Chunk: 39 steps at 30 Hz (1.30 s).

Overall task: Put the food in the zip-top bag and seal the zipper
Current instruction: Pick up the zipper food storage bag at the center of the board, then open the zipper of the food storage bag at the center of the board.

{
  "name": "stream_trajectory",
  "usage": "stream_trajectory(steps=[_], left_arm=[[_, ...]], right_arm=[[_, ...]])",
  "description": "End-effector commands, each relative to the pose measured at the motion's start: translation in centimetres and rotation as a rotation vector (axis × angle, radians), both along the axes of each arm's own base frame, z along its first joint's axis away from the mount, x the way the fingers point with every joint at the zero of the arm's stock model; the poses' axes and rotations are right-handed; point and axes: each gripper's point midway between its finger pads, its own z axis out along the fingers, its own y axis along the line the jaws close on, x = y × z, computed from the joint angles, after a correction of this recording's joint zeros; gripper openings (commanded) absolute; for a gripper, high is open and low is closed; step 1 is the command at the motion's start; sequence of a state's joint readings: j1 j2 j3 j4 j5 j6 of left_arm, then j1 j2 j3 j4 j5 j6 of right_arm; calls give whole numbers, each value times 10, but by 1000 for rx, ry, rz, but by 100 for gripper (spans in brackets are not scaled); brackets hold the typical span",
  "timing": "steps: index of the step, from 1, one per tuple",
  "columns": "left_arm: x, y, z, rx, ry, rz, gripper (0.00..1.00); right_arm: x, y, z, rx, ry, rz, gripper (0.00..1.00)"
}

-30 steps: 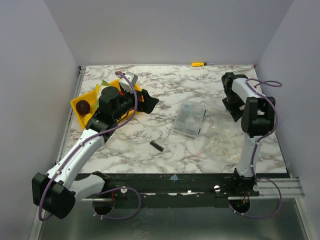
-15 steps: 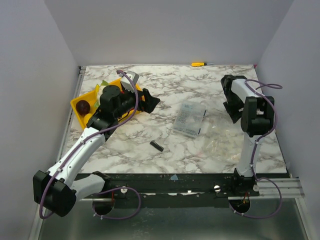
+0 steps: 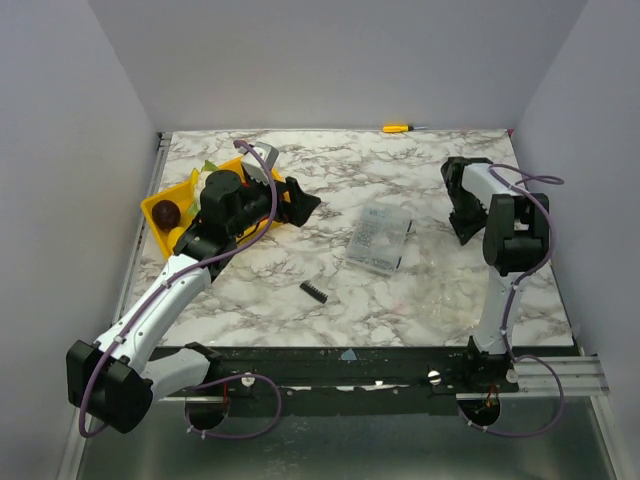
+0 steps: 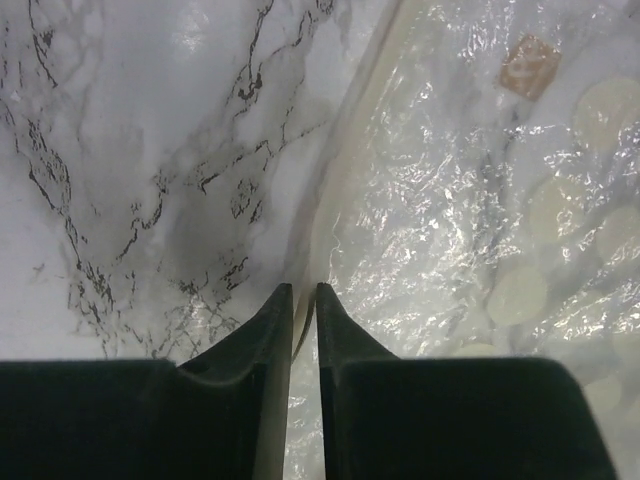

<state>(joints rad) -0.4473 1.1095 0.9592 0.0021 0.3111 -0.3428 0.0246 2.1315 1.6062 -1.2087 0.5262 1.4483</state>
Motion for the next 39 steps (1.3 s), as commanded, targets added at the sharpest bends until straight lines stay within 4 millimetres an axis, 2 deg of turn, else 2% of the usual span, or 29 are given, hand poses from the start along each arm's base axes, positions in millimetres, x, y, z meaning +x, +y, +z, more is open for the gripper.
stream_trajectory(steps=[1, 3, 7, 11, 14, 16, 17, 21, 23, 26, 29, 32, 35, 39], left_arm=[[-2, -5, 13, -21, -15, -31, 98], [-2, -6, 12, -21, -9, -32, 99], [-3, -8, 10, -26, 2, -44, 99], [-2, -10, 8, -25, 12, -49, 99], [-3, -12, 4, -30, 29, -59, 99], [-4, -15, 1, -37, 48, -71, 99], [-5, -17, -2, -39, 59, -79, 99], [-10, -29, -13, -32, 94, -112, 98], [-14, -36, -23, -16, 134, -133, 98], [-24, -47, -36, -17, 234, -163, 97], [-38, -65, -42, -53, 378, -199, 93], [-54, -90, -40, -143, 460, -249, 91], [-71, -125, -34, -238, 495, -316, 90], [-87, -168, -40, -275, 531, -380, 85]], right_arm=[[-1, 1, 21, -24, -62, 26, 10], [-4, 1, 31, -50, -74, 69, 0], [-6, 2, 53, -121, -100, 220, 0], [-2, 19, 65, -92, -116, 501, 0], [-2, 45, 77, -62, -177, 750, 0], [-8, 70, 84, -31, -252, 904, 0], [-7, 88, 94, 2, -331, 978, 0], [-23, 132, 112, 153, -522, 1150, 0], [-31, 148, 122, 214, -593, 1214, 0], [-43, 155, 132, 245, -635, 1248, 0], [-53, 160, 141, 274, -671, 1280, 0], [-61, 166, 148, 310, -704, 1304, 0], [-70, 170, 145, 343, -733, 1301, 0], [-80, 172, 147, 372, -766, 1295, 0]])
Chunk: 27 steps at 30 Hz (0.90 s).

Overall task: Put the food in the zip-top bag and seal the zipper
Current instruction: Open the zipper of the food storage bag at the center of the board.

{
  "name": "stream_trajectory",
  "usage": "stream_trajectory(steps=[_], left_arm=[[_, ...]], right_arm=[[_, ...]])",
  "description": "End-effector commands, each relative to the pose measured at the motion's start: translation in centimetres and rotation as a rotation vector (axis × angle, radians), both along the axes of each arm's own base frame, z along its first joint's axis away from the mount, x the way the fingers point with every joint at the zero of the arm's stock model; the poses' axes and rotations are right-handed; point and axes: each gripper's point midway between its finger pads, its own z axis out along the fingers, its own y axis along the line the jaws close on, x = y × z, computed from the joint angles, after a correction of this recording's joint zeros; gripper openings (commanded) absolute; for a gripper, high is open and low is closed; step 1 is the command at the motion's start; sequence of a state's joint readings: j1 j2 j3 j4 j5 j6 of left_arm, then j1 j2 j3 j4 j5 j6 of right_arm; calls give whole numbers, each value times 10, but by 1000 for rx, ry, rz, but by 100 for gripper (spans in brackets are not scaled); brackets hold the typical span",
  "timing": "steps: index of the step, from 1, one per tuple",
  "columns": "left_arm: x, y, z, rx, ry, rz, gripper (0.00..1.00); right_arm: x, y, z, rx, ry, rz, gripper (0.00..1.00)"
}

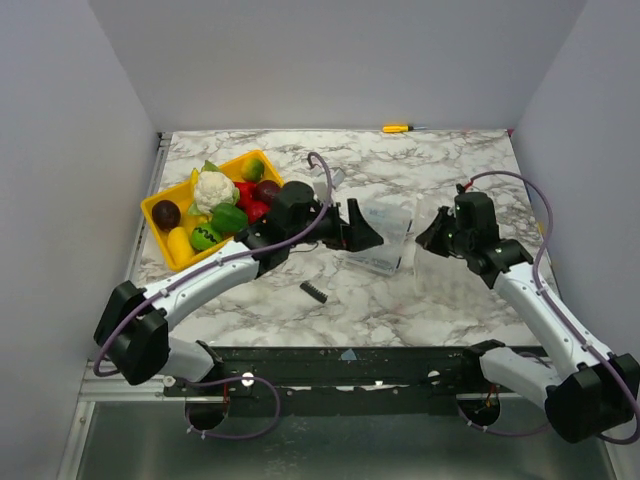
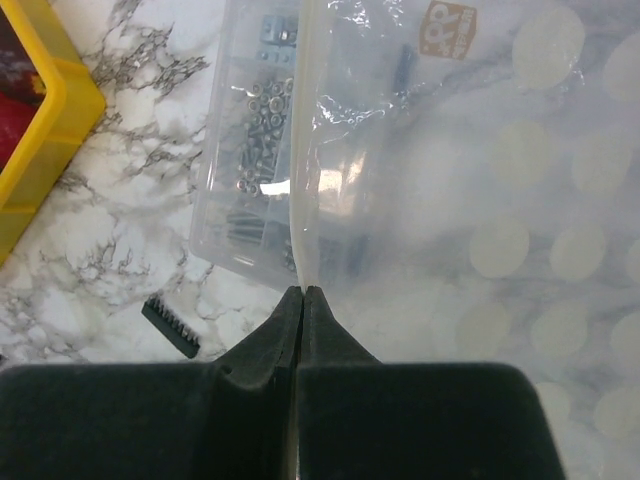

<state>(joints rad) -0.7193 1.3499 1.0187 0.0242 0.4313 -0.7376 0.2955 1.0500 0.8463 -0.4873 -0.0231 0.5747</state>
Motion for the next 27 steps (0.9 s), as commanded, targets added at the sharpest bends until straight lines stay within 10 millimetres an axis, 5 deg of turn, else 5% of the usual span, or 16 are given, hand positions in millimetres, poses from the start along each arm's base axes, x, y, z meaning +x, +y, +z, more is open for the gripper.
stream_trajectory(steps=[1, 3, 5, 14, 27], left_arm=[[-24, -56, 3, -124, 94, -77, 79], [-30, -74, -4, -142, 111, -110, 61], [-37, -88, -12, -147, 126, -131, 54], [-45, -113, -26, -101, 129, -130, 53], [-53, -141, -41, -66, 173, -161, 34]], right_arm=[[-12, 13, 5, 71, -19, 53, 0], [-15, 13, 11, 92, -30, 45, 0], [-18, 16, 18, 121, -43, 45, 0], [-25, 12, 40, 158, -96, 16, 0], [-34, -3, 56, 121, -129, -29, 0]])
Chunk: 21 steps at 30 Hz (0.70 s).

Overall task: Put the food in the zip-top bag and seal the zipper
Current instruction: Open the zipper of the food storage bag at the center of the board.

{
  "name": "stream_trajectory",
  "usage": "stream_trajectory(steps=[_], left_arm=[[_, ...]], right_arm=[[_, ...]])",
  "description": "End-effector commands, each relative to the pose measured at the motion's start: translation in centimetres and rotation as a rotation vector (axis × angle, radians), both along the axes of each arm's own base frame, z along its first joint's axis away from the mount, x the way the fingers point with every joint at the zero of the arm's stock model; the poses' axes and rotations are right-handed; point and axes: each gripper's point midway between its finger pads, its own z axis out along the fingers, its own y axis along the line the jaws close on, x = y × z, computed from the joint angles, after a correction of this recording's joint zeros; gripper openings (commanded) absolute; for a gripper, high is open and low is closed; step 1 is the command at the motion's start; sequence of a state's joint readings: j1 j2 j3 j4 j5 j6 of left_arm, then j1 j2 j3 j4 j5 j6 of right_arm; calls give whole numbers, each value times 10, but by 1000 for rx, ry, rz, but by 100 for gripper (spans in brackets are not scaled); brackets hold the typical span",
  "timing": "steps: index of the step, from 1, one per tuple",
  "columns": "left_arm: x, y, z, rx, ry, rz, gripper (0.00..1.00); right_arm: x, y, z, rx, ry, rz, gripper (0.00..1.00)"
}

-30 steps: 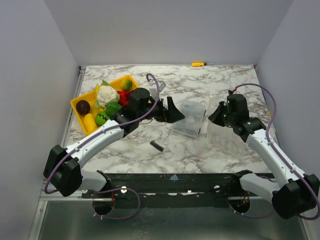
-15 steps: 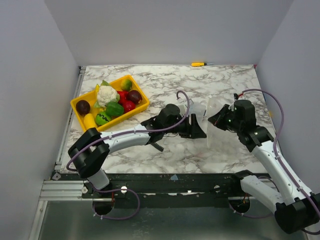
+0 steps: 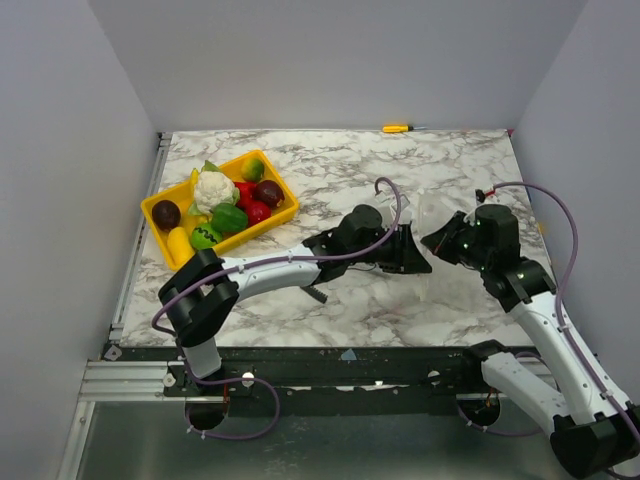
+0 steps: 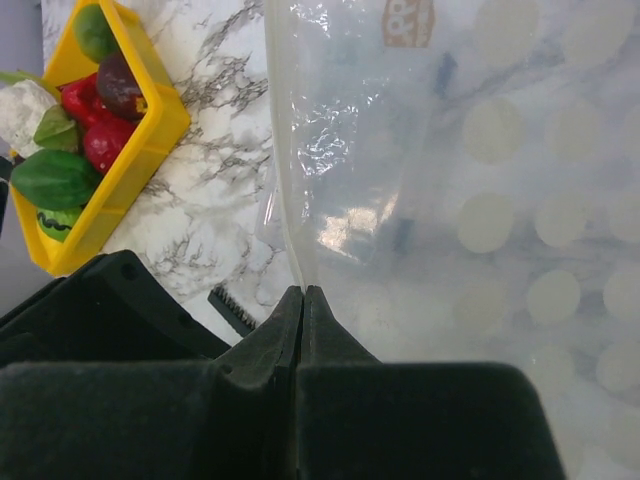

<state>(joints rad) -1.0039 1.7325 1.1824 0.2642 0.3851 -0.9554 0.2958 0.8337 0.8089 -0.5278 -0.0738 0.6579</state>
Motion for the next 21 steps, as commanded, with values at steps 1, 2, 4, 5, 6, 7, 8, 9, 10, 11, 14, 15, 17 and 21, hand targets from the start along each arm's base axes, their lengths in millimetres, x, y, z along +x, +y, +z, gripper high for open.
stream_trajectory(steps=[1, 2, 4, 5, 6, 7, 8, 9, 10, 11, 14, 15, 17, 21], left_arm=[[3, -6, -2, 8, 3, 21, 34], [3, -8, -4, 14, 10, 17, 34], [4, -12, -6, 22, 20, 7, 35], [3, -13, -6, 19, 21, 1, 35], [4, -15, -4, 15, 20, -3, 31], [4, -15, -3, 14, 15, -5, 24], [5, -15, -3, 23, 5, -4, 16], [7, -14, -4, 40, 0, 6, 9], [10, -13, -5, 54, -7, 21, 3], [12, -12, -5, 66, -12, 35, 0], [16, -10, -1, 70, -32, 58, 0], [18, -9, 1, 70, -36, 69, 0], [19, -7, 3, 75, -38, 87, 0], [20, -5, 6, 102, -32, 119, 0]], right_arm=[[-4, -6, 21, -10, -33, -25, 0], [-5, -6, 23, -9, -33, -23, 0], [-6, -4, 27, 6, -36, -23, 0], [-7, -3, 27, 13, -36, -20, 0], [-8, -4, 27, 17, -33, -23, 0], [-9, -5, 25, 13, -26, -32, 0], [-10, -8, 24, 6, -17, -44, 0], [-11, -11, 21, -7, -3, -59, 0], [-13, -14, 20, -18, 7, -64, 0], [-16, -15, 18, -31, 22, -60, 0], [-22, -34, 15, -115, 49, -119, 20], [-26, -41, 15, -143, 64, -138, 37], [-30, -48, 19, -168, 70, -163, 59], [-32, -62, 28, -232, 84, -204, 74]])
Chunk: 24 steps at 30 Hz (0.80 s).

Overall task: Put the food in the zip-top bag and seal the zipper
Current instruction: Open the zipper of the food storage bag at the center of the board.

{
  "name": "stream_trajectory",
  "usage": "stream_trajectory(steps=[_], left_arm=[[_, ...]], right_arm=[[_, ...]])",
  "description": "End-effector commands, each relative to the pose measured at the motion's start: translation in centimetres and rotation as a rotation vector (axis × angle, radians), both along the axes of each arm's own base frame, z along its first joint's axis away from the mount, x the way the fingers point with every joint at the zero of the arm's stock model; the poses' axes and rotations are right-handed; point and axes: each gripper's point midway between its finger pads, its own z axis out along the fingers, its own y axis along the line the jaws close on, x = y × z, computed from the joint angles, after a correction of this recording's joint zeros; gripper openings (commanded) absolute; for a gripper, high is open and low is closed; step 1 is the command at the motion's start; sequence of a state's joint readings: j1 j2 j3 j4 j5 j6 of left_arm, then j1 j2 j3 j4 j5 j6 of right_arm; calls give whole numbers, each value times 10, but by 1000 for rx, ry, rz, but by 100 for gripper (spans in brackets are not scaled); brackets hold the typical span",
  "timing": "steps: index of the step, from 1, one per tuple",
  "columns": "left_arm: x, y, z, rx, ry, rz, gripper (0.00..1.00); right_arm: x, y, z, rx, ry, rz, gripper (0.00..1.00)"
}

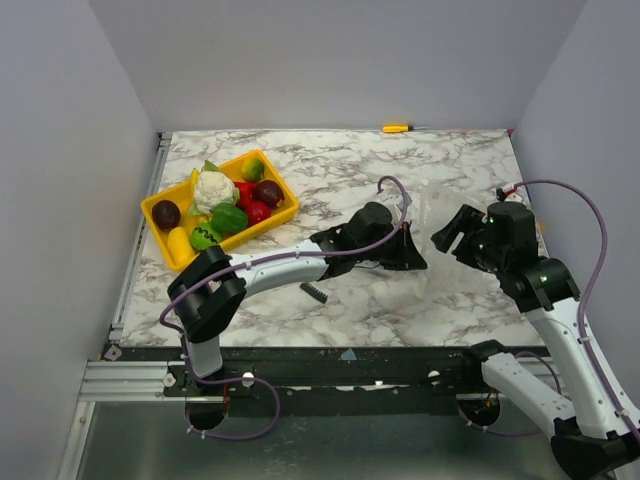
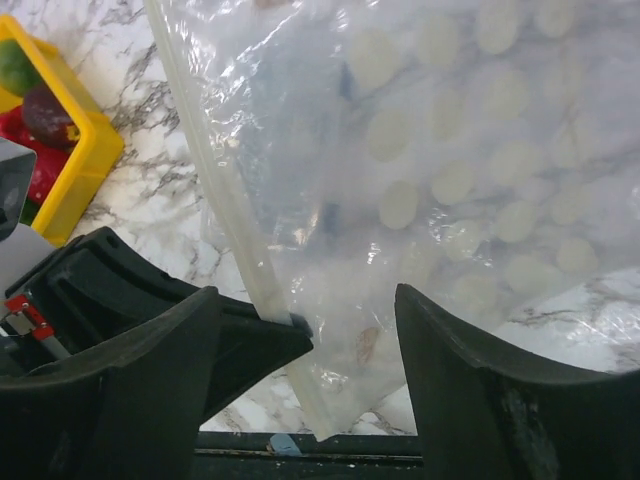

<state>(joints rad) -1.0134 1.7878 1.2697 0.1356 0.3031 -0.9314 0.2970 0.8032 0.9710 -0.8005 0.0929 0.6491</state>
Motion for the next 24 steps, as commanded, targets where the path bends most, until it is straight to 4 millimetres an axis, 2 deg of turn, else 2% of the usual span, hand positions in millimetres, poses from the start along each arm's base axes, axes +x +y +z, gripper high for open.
stream_trajectory(steps=[1, 5, 9, 13, 16, 19, 24], left_arm=[[5, 1, 27, 1, -42, 56, 0], [-2, -6, 38, 3, -41, 38, 0], [-9, -10, 48, 23, -64, 16, 0], [-12, -10, 47, 61, -92, 19, 0], [-13, -9, 45, 70, -85, 17, 0], [-14, -8, 46, 74, -87, 15, 0], [-15, -6, 44, 91, -84, 12, 0]], right_arm=[[-11, -30, 5, -135, 47, -88, 74], [-6, -30, 10, -154, 21, -72, 73], [1, -13, 14, -93, -23, -8, 70], [10, -5, 25, -48, -80, 5, 66], [13, -1, 28, -49, -85, 25, 57], [16, -1, 35, -56, -98, 33, 51], [20, 1, 52, -49, -155, 47, 49]])
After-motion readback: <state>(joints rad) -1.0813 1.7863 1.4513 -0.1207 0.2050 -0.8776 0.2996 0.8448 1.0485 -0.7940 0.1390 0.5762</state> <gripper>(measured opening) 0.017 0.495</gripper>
